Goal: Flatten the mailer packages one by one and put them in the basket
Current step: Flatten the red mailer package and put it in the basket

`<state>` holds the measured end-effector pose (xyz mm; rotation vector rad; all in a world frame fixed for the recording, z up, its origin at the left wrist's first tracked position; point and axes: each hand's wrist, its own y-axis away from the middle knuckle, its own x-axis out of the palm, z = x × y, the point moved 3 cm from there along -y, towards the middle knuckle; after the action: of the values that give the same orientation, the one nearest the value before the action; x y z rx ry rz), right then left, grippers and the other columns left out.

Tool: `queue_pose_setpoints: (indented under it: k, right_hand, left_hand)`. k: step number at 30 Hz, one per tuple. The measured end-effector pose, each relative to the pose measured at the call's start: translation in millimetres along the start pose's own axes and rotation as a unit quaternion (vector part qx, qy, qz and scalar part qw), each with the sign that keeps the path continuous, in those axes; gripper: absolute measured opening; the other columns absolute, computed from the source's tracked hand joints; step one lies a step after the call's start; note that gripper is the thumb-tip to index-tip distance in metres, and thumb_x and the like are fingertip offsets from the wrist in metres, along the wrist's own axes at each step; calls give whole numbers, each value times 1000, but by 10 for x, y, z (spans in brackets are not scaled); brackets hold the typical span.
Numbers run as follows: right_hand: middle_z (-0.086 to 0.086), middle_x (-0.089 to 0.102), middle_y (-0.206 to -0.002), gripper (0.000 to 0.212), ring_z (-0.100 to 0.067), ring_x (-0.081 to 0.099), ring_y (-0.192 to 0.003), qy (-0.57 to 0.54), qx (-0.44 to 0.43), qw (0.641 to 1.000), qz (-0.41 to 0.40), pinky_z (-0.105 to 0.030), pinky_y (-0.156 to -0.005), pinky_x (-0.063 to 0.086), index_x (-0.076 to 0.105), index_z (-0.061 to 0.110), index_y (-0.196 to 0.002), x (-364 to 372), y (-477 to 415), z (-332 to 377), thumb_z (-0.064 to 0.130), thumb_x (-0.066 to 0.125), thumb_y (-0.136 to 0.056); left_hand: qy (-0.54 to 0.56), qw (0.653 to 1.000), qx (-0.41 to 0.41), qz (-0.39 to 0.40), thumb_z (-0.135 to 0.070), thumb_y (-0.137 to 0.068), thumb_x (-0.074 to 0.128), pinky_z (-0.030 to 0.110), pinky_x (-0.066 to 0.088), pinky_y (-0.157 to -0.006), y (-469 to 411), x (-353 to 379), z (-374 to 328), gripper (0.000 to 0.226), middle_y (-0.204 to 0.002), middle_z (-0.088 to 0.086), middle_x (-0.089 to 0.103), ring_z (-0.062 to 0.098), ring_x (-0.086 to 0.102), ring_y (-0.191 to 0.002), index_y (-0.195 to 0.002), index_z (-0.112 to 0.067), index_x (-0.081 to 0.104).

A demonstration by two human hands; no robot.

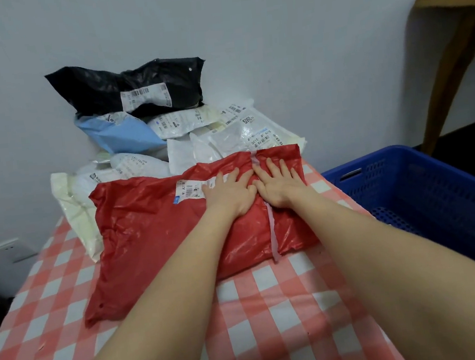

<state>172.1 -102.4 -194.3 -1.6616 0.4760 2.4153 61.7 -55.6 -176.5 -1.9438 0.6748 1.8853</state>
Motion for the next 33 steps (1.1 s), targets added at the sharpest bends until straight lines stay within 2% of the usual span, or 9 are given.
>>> queue_pose_setpoints:
  k: [3,6,8,11,22,25,33]
  right_hand:
    - [0,-16,-160,56,-26,-16,-147,-1,4,1000,3,-45,-120,-6,-10,36,-152,-17,20,12,50,11,-101]
    - [-2,-14,-161,58,-29,-15,-147,-27,15,999,9,-47,-118,-7,-7,38,-152,-104,78,48,55,10,-100]
    - [-4,-11,-161,58,-29,-14,-147,-49,16,998,-21,-48,-117,-7,-3,38,-153,-199,145,88,55,12,-100]
    - [-5,-9,-161,58,-28,-14,-147,-48,-2,998,-51,-49,-118,-7,-1,37,-153,-280,296,164,52,15,-100]
    - [-10,-9,-161,55,-30,-15,-147,-24,-14,999,-36,-47,-119,-4,-3,34,-153,-39,838,216,43,15,-102]
    - [-10,-10,-161,55,-30,-16,-147,-29,-13,999,-26,-47,-119,-5,-5,35,-153,113,865,195,46,14,-102]
    - [-8,-8,-161,56,-29,-13,-148,12,-7,999,-48,-45,-120,-4,-8,36,-152,267,843,135,52,6,-100]
  left_hand:
    - [25,1000,8,-15,-43,-101,18,59,6,-114,25,-22,7,49,-160,-7,10,26,6,-147,-150,-39,16]
    - [82,996,15,-30,-42,-102,20,54,4,-116,100,-99,60,50,-161,-4,6,23,3,-148,-151,-35,12]
    - [101,993,-4,-57,-40,-103,20,53,2,-116,188,-180,119,51,-161,-2,2,22,0,-148,-152,-34,7]
    - [98,993,-25,-57,-41,-102,19,54,4,-117,322,-251,187,52,-161,-1,-1,23,-2,-148,-152,-35,4]
    - [70,997,9,-10,-44,-101,15,59,0,-115,846,-62,-1,50,-161,-3,-4,25,-5,-148,-149,-45,0]
    - [40,999,14,-24,-45,-100,15,60,0,-114,885,67,19,51,-161,-3,-5,24,-6,-147,-149,-45,0]
    - [69,993,16,-90,-43,-99,21,59,2,-115,868,212,37,51,-160,-4,2,22,-3,-147,-149,-42,11]
